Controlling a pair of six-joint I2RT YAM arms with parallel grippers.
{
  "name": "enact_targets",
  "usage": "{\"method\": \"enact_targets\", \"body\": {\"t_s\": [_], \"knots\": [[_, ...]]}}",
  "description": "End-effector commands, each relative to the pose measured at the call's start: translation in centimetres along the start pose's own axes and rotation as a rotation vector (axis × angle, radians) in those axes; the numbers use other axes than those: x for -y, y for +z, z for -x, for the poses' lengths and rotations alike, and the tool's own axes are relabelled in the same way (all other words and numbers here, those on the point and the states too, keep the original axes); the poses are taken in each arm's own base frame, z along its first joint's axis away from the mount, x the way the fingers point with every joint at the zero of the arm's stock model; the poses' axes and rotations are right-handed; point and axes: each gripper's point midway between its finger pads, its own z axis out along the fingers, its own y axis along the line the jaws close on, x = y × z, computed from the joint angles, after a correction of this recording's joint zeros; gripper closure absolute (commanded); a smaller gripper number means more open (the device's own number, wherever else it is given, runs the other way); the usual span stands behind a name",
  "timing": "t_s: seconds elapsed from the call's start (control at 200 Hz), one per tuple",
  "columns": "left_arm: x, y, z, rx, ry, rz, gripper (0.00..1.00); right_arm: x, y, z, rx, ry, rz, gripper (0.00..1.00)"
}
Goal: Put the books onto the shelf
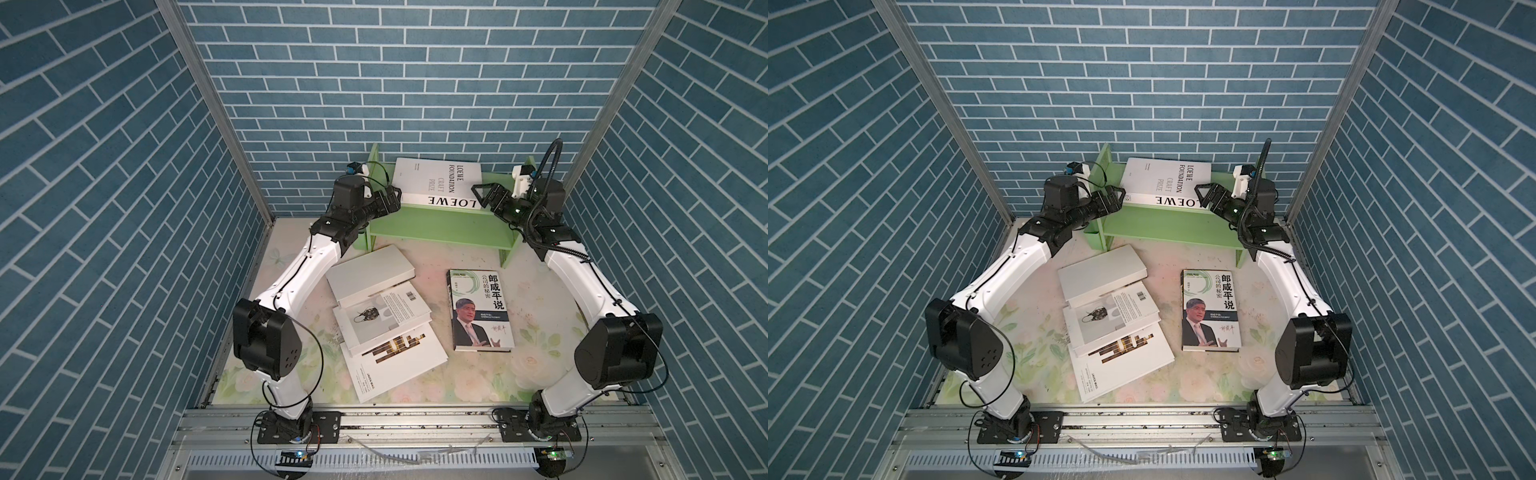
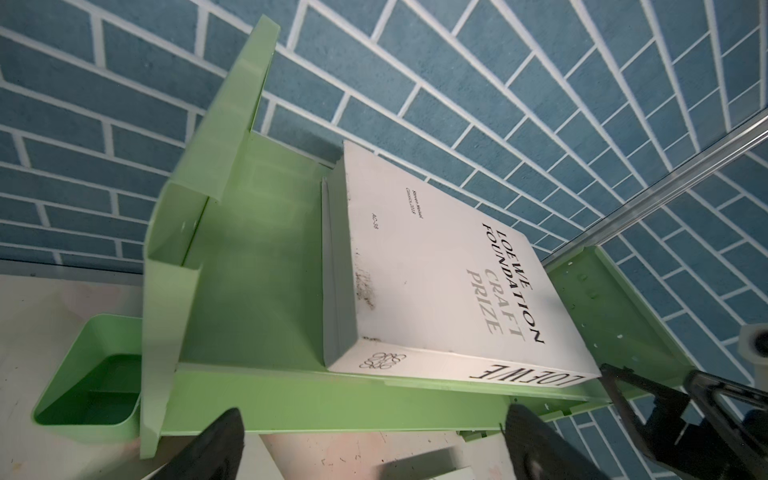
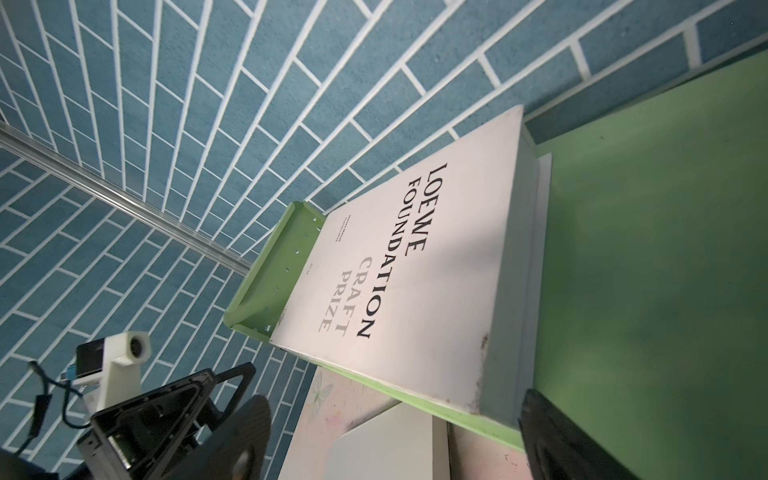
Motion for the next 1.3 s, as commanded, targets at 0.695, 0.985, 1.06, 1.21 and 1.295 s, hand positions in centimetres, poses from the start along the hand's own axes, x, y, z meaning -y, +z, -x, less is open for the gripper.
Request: {"method": "enact_targets", "body": {"t_s": [0.695,0.985,1.06,1.21,1.295], "knots": [[2.7,3.0,1.5,0.004,0.024,-0.136,0.0,-1.1,1.7,-1.8,-0.066,-0.108,0.041,0.06],[4.2,4.3,0.7,-0.035,0.017,-0.22,0.0,-0.9,1.4,-1.6,-0.056,-0.118,0.02,0.06],[4.7,4.2,0.4,-0.043,0.019,-0.243,0.0,-0.9,1.4,-1.7,-0.059,-0.118,0.02,0.06],[5.1,3.9,0.0,-0.053,0.009,-0.258,0.0,-0.9,1.3,-1.5,-0.056,-0.12,0.018,0.06],[5.4,3.6,-0.3,-0.053,-0.003,-0.273,0.0,-0.7,1.3,-1.4,-0.051,-0.121,0.011,0.06]]}}
